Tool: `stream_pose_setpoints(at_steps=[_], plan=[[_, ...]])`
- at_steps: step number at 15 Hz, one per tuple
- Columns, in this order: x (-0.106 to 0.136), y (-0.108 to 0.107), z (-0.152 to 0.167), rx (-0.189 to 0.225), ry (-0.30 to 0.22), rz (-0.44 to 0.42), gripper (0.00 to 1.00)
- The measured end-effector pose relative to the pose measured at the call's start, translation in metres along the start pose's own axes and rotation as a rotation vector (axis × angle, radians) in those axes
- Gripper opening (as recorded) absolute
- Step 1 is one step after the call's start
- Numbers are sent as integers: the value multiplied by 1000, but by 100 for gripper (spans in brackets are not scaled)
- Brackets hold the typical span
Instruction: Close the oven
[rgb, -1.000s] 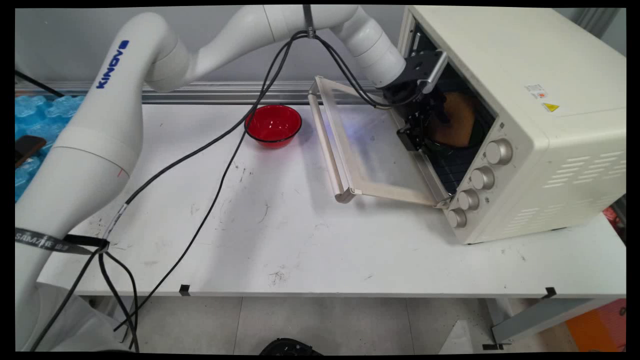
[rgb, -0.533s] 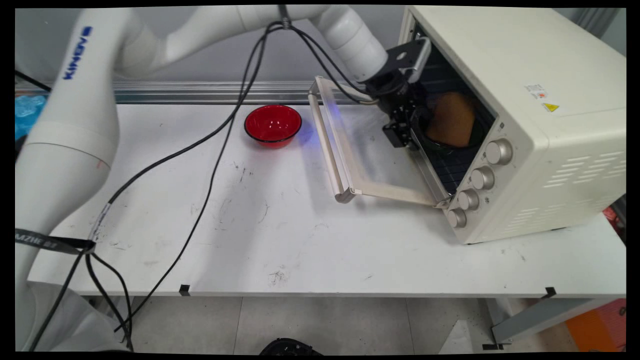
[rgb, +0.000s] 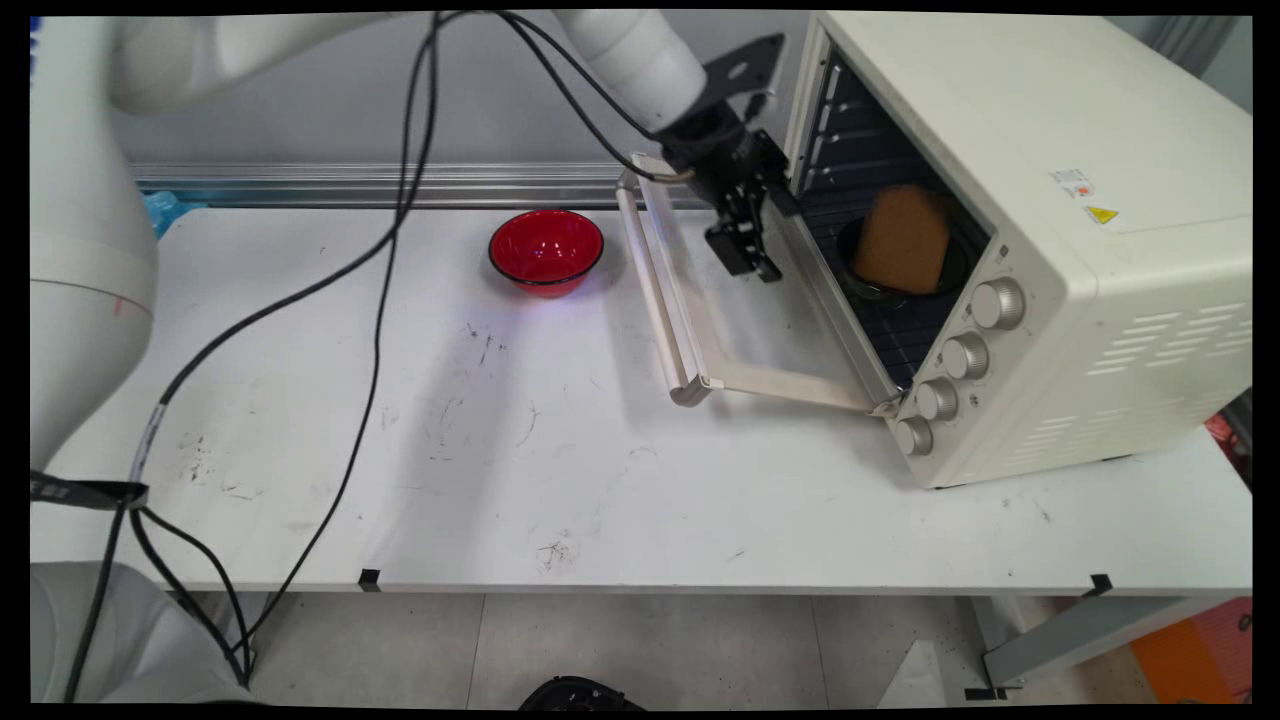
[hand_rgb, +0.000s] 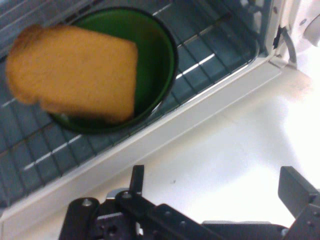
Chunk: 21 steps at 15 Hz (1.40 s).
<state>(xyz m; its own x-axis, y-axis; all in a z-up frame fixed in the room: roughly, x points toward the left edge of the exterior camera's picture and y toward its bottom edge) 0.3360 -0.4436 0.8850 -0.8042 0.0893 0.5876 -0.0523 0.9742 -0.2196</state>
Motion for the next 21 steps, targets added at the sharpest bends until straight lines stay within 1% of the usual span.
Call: stream_pose_setpoints(at_steps=[2,3,5,8,12,14,16,18,21], plan=[[-3,4,-19,21,-17,-34,100],[-5,6,-29,38,-23,-64,100],[-11,11,-50,81,-28,-145,100],[-25,26,-75,128,-39,-243,100],[-38,45,-97,170,-46,-305,100],[-44,54,-105,186,-49,-328,100],[-55,70,-118,204,-61,-382,100],[-62,79,-124,209,-71,-416,100],[-78,99,-134,207,-96,-472,100]])
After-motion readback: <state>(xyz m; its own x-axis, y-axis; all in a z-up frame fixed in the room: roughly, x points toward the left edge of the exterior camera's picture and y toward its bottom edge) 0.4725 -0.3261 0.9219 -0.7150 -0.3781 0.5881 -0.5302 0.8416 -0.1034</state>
